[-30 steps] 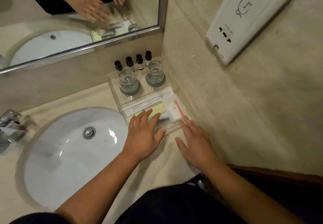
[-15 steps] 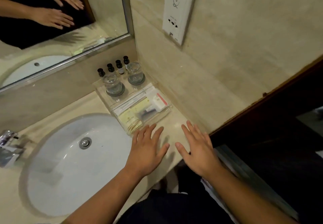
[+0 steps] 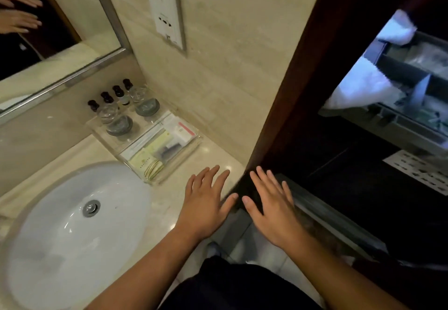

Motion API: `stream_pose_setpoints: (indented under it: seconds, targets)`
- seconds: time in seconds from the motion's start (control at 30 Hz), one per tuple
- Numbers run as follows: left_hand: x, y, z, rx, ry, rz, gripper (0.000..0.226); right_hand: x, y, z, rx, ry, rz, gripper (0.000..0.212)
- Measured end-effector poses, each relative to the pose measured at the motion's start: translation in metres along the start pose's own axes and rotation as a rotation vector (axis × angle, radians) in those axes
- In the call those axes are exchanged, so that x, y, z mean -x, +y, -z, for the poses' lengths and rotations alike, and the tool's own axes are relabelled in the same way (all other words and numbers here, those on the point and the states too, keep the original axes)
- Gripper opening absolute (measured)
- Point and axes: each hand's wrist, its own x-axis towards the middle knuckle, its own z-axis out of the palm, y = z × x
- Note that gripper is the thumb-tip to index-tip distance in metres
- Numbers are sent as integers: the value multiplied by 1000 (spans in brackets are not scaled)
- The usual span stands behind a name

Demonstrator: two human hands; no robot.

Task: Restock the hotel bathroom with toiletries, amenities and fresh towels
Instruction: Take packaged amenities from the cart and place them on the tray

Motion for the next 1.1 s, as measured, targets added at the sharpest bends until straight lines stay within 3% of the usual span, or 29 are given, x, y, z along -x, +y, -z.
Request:
stream_pose_setpoints:
  seconds: [0.4, 0.77, 1.1]
  targets:
    - [0, 161, -38, 6, -18, -205, 70, 103, 126, 65, 11, 160, -255, 83]
    - [-5, 335, -83, -7, -83, -434, 69, 210, 233, 130, -2, 306, -494, 72]
    - [-57, 425, -69, -4, 2, -613, 72, 214, 291, 193, -57, 572, -566, 71]
